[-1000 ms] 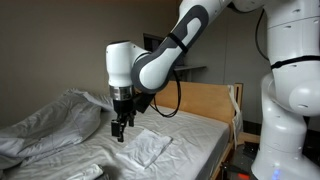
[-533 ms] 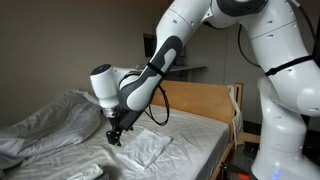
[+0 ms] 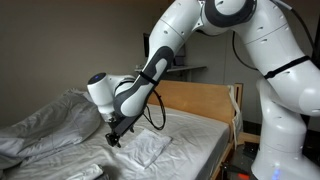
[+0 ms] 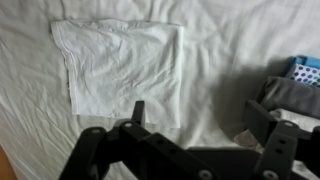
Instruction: Fold the sheet on the bed
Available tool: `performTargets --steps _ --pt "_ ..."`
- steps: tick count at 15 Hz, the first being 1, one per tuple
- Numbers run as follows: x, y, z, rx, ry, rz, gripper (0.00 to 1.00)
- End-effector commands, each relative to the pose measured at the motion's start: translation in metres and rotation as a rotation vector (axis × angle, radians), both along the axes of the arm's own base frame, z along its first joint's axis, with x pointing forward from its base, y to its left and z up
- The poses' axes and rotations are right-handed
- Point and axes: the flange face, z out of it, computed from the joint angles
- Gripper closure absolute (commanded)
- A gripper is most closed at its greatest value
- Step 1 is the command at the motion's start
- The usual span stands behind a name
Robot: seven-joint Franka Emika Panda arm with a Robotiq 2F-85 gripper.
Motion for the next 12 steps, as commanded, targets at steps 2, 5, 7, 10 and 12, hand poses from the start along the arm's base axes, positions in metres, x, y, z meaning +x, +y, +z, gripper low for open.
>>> performTargets --steps 2,5,7,10,12 --pt "0.003 0.003 -0.011 -0.012 0.000 0.008 0.00" --pt "0.012 -0.008 -0.029 -0.049 -0.002 0.007 0.00" --pt "0.023 -0.014 -0.041 -0.073 -0.009 0.011 0.00" --pt "0.041 -0.023 -0.068 -0.105 -0.023 0.023 0.00" --pt "0.052 -0.026 -0.088 -0.120 -0.033 0.033 0.00"
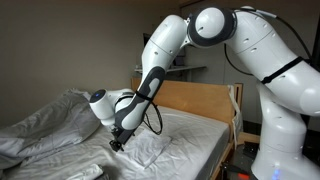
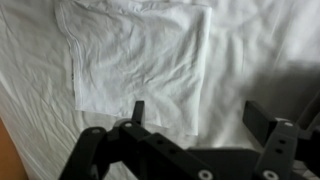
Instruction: Fold the sheet on the bed
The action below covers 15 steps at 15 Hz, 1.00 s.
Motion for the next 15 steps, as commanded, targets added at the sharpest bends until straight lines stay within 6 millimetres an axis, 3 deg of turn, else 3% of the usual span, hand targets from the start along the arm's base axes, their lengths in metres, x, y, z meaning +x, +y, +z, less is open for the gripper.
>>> performTargets --steps 1,7,8,15 --pt "0.022 -0.003 -0.037 -0.029 -0.039 0.015 0.00" --pt "0.044 -0.024 -0.093 -0.101 -0.020 -0.021 0.00" --pt "0.038 -0.024 -0.086 -0.078 -0.006 -0.004 0.00" --pt "0.037 -0.028 -0.113 -0.119 0.016 0.024 0.00"
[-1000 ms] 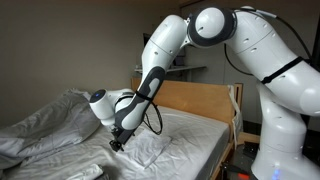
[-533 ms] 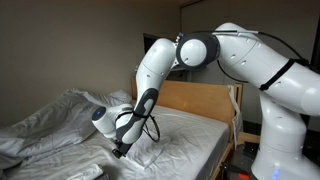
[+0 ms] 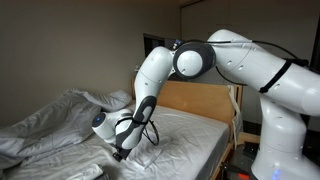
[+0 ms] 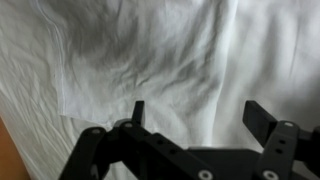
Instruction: Fold the sheet on the bed
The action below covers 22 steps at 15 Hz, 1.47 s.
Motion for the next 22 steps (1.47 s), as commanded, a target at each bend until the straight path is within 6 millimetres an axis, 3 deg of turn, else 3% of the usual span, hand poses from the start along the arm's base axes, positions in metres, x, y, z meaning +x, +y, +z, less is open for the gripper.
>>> performTargets --steps 1,4,8,16,22 --pt "-0.005 -0.007 -0.016 -0.038 0.032 0.016 0.00" --pt "-0.010 -0.014 -0.031 -0.063 0.057 0.010 0.00" --pt "-0.003 -0.002 -0.045 -0.118 0.080 0.025 0.00" --pt "0.016 0.015 -0.051 -0.308 0.084 -0.016 0.00" --pt "0.021 0.019 -0.059 -0.311 0.107 -0.052 0.00"
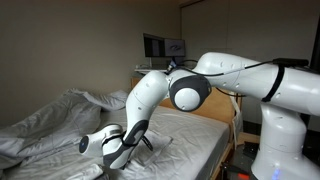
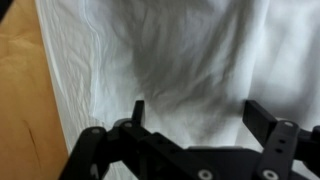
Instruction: Fold the sheet on the bed
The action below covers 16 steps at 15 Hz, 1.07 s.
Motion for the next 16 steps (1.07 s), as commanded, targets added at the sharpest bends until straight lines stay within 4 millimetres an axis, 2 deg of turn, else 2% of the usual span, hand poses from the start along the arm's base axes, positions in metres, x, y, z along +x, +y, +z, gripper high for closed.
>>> performTargets --steps 1,12,16 --pt "0.0041 0.0032 -0.0039 -0.002 0.031 -0.012 0.00" --pt "-0.0032 0.0095 -0.0059 0.000 0.070 -0.155 0.00" --pt "-0.0045 0.0114 -0.0066 -0.010 0.051 -0.120 0.00"
